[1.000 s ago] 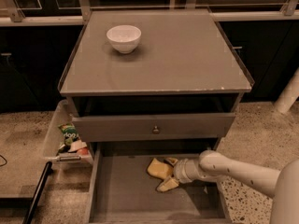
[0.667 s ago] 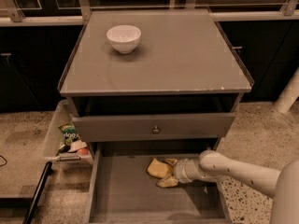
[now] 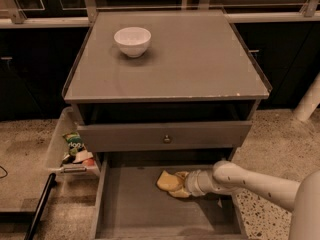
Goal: Pick sponge from middle drawer and place on counter
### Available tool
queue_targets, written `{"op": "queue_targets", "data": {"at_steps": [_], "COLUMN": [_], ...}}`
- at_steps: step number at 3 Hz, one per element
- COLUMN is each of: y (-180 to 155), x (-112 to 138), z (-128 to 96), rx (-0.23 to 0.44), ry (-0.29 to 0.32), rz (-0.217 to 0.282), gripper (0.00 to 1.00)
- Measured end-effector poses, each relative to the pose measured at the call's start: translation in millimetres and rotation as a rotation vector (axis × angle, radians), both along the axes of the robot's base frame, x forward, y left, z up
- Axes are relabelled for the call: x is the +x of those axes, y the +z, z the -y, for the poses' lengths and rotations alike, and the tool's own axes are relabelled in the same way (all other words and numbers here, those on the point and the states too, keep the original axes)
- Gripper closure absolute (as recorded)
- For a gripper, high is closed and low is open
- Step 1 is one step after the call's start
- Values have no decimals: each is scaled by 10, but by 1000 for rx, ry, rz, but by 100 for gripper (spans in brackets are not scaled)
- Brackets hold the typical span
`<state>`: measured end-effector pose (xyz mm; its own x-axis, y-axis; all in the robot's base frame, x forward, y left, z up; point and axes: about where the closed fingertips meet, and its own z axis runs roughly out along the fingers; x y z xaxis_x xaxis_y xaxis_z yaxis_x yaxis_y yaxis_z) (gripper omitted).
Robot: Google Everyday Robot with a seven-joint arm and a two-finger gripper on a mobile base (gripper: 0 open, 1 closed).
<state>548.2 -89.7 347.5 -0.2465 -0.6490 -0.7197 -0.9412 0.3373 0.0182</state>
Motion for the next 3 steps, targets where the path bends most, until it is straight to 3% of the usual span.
{"op": "queue_targets", "data": {"at_steps": [1,3], "y": [81,589], "x": [-97,-394], "z": [80,434], "rx": [23,127], "ry": [20,94], "rz": [-5,1], "gripper": [100,100]}}
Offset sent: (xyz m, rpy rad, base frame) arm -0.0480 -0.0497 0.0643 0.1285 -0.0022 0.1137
